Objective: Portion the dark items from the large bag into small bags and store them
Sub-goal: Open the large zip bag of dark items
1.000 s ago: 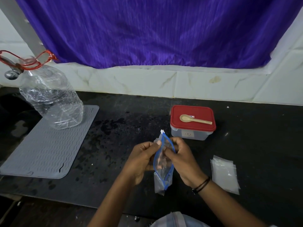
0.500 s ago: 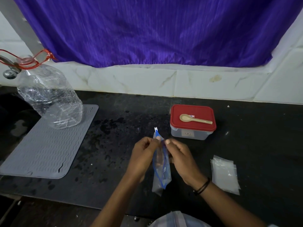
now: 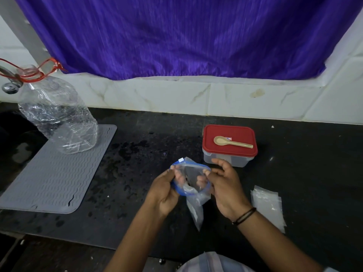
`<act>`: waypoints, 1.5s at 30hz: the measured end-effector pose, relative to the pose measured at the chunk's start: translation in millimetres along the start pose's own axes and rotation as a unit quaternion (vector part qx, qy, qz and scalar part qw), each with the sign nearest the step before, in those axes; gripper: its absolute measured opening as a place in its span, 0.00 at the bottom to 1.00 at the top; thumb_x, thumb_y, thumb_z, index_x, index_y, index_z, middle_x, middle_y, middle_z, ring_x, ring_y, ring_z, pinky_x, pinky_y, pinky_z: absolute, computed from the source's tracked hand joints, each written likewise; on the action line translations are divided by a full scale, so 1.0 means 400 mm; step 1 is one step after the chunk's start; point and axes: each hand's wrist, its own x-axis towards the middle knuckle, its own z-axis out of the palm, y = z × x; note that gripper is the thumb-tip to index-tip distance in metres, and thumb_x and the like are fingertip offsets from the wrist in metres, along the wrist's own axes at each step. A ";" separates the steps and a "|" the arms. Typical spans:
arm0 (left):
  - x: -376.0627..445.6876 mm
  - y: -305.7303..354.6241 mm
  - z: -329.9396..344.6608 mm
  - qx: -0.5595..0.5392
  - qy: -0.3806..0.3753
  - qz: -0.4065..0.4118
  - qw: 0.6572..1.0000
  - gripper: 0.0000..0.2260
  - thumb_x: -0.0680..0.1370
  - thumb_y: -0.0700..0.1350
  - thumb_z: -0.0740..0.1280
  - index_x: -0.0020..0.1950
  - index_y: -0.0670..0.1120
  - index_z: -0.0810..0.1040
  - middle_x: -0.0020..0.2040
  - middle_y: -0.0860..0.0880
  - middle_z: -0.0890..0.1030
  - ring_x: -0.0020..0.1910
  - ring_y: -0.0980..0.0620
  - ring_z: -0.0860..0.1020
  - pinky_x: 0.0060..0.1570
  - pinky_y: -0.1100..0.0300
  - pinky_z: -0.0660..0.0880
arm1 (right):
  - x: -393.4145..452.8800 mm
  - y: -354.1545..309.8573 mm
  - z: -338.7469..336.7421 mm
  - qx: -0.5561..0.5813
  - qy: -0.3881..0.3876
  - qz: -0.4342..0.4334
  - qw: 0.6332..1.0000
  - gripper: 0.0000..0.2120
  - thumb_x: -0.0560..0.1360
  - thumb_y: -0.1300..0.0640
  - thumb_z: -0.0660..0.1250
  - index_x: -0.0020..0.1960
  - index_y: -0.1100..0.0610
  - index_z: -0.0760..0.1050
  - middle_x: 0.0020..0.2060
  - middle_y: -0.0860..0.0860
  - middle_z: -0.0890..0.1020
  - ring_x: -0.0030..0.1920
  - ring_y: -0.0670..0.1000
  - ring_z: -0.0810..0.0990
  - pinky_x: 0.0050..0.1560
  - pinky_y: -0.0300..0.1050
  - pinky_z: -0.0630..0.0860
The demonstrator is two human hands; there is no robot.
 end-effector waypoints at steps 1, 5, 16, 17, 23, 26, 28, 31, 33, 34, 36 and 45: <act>-0.001 0.002 -0.004 -0.065 -0.019 -0.039 0.997 0.14 0.85 0.40 0.58 0.47 0.35 0.79 0.32 0.44 0.82 0.26 0.53 0.81 0.26 0.61 0.79 | 0.006 -0.007 0.000 0.079 0.002 0.061 0.995 0.13 0.79 0.70 0.61 0.60 0.57 0.72 0.47 0.61 0.82 0.40 0.54 0.83 0.40 0.47 0.83; 0.000 -0.005 -0.047 -0.165 -0.181 -0.145 0.959 0.13 0.77 0.42 0.73 0.55 0.35 0.80 0.37 0.40 0.84 0.33 0.47 0.84 0.36 0.54 0.83 | 0.021 -0.010 0.000 0.268 0.010 0.199 0.942 0.10 0.78 0.73 0.57 0.52 0.61 0.72 0.42 0.61 0.79 0.39 0.53 0.78 0.33 0.44 0.82; 0.059 -0.068 -0.114 0.540 0.066 0.267 0.796 0.04 0.75 0.36 0.69 0.43 0.41 0.75 0.35 0.49 0.77 0.30 0.58 0.73 0.30 0.66 0.70 | 0.010 0.066 -0.041 -0.218 -0.091 0.094 0.967 0.09 0.76 0.51 0.68 0.46 0.57 0.75 0.42 0.52 0.78 0.39 0.48 0.78 0.37 0.42 0.73; 0.063 -0.075 -0.111 0.527 0.080 0.276 0.799 0.03 0.76 0.36 0.68 0.44 0.43 0.76 0.36 0.48 0.79 0.31 0.60 0.74 0.31 0.67 0.71 | 0.010 0.074 -0.046 -0.314 -0.114 0.037 0.942 0.13 0.73 0.47 0.70 0.49 0.55 0.75 0.45 0.49 0.78 0.42 0.46 0.78 0.38 0.39 0.73; 0.056 -0.083 -0.060 0.094 0.003 -0.068 0.993 0.09 0.80 0.37 0.62 0.50 0.37 0.82 0.41 0.40 0.83 0.39 0.46 0.81 0.48 0.50 0.78 | 0.039 0.120 -0.044 -0.477 -0.041 -0.162 0.863 0.05 0.80 0.55 0.62 0.46 0.50 0.73 0.44 0.47 0.79 0.44 0.46 0.78 0.40 0.38 0.74; 0.041 -0.083 -0.061 -0.016 -0.084 -0.189 0.978 0.17 0.77 0.45 0.61 0.57 0.33 0.81 0.53 0.36 0.81 0.48 0.39 0.81 0.62 0.44 0.73 | 0.038 0.119 -0.035 -0.217 0.003 -0.045 0.975 0.08 0.82 0.57 0.59 0.49 0.56 0.77 0.44 0.54 0.83 0.42 0.51 0.82 0.44 0.50 0.81; 0.036 -0.089 -0.073 -0.026 -0.131 -0.208 0.969 0.21 0.78 0.48 0.60 0.59 0.34 0.80 0.55 0.36 0.80 0.52 0.40 0.79 0.63 0.45 0.71 | 0.036 0.122 -0.021 -0.054 0.021 0.059 0.997 0.08 0.82 0.59 0.60 0.52 0.60 0.77 0.43 0.57 0.83 0.40 0.54 0.82 0.41 0.50 0.81; 0.030 -0.094 -0.087 0.090 -0.166 -0.150 0.970 0.15 0.76 0.43 0.68 0.59 0.36 0.80 0.52 0.38 0.82 0.49 0.43 0.82 0.55 0.49 0.78 | 0.050 0.130 -0.017 0.063 0.058 0.171 0.982 0.08 0.80 0.63 0.61 0.54 0.62 0.79 0.38 0.56 0.80 0.36 0.51 0.77 0.47 0.51 0.80; 0.033 -0.099 -0.090 0.300 -0.086 -0.042 0.949 0.18 0.73 0.42 0.74 0.60 0.40 0.76 0.51 0.41 0.83 0.46 0.46 0.83 0.45 0.54 0.80 | 0.052 0.135 -0.020 0.081 0.052 0.219 0.971 0.09 0.77 0.66 0.60 0.51 0.64 0.79 0.32 0.56 0.75 0.30 0.50 0.73 0.47 0.53 0.80; 0.034 -0.101 -0.092 0.410 -0.033 0.030 0.911 0.22 0.72 0.44 0.77 0.61 0.44 0.72 0.52 0.44 0.81 0.47 0.49 0.82 0.43 0.57 0.79 | 0.045 0.131 -0.021 0.075 0.050 0.229 0.969 0.09 0.75 0.68 0.58 0.46 0.64 0.78 0.28 0.55 0.75 0.27 0.50 0.72 0.39 0.50 0.80; 0.031 -0.103 -0.093 0.575 0.030 0.197 0.794 0.27 0.70 0.52 0.78 0.62 0.49 0.69 0.57 0.51 0.73 0.51 0.54 0.76 0.45 0.61 0.75 | 0.031 0.122 -0.022 0.047 0.049 0.219 0.973 0.12 0.75 0.70 0.55 0.43 0.63 0.76 0.28 0.57 0.78 0.29 0.53 0.76 0.35 0.49 0.77; 0.032 -0.122 -0.112 0.762 0.091 0.328 0.551 0.08 0.82 0.42 0.59 0.53 0.47 0.78 0.47 0.49 0.83 0.45 0.48 0.82 0.41 0.56 0.74 | 0.020 0.135 -0.026 -0.146 -0.010 0.063 0.987 0.11 0.81 0.49 0.61 0.49 0.56 0.76 0.41 0.53 0.80 0.40 0.52 0.79 0.42 0.48 0.78</act>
